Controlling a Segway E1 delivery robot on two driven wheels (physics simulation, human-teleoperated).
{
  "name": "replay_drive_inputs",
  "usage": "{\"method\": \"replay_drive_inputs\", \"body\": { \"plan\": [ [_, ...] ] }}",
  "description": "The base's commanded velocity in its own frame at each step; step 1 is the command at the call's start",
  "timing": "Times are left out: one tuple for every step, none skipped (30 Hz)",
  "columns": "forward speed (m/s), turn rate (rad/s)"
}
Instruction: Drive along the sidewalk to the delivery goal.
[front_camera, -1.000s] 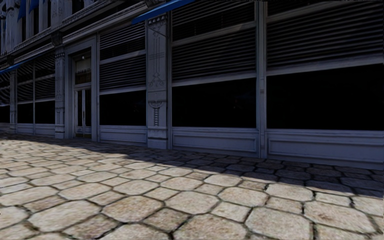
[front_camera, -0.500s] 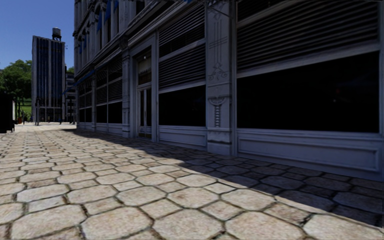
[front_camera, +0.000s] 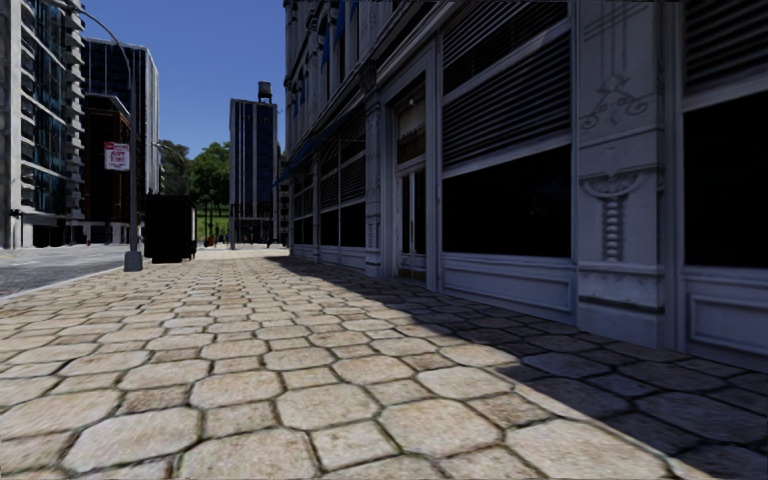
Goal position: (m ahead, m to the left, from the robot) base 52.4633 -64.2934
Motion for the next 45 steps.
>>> {"method": "replay_drive_inputs", "body": {
  "plan": [
    [2.0, 0.73],
    [2.0, 0.73],
    [2.0, 0.73],
    [2.0, 0.73],
    [2.0, 0.73],
    [2.0, 0.73],
    [2.0, 0.73],
    [2.0, 0.73],
    [2.0, 0.72],
    [2.0, 0.65],
    [2.0, 0.58],
    [2.0, 0.5],
    [2.0, 0.5],
    [2.0, 0.33],
    [2.0, 0.16],
    [2.0, 0.16],
    [2.0, 0.07],
    [2.0, 0.0],
    [2.0, 0.0],
    [2.0, 0.0],
    [2.0, 0.0],
    [2.0, 0.0],
    [2.0, 0.0],
    [2.0, 0.0],
    [2.0, 0.0],
    [2.0, 0.0],
    [2.0, 0.0],
    [2.0, 0.0],
    [2.0, 0.0],
    [2.0, 0.0],
    [2.0, 0.0],
    [2.0, 0.0],
    [2.0, 0.0],
    [2.0, 0.0],
    [2.0, 0.0],
    [2.0, 0.0],
    [2.0, 0.0],
    [2.0, 0.0],
    [2.0, 0.0],
    [2.0, 0.0],
    [2.0, 0.0],
    [2.0, 0.0],
    [2.0, 0.0],
    [2.0, 0.0],
    [2.0, 0.0]
  ]
}}
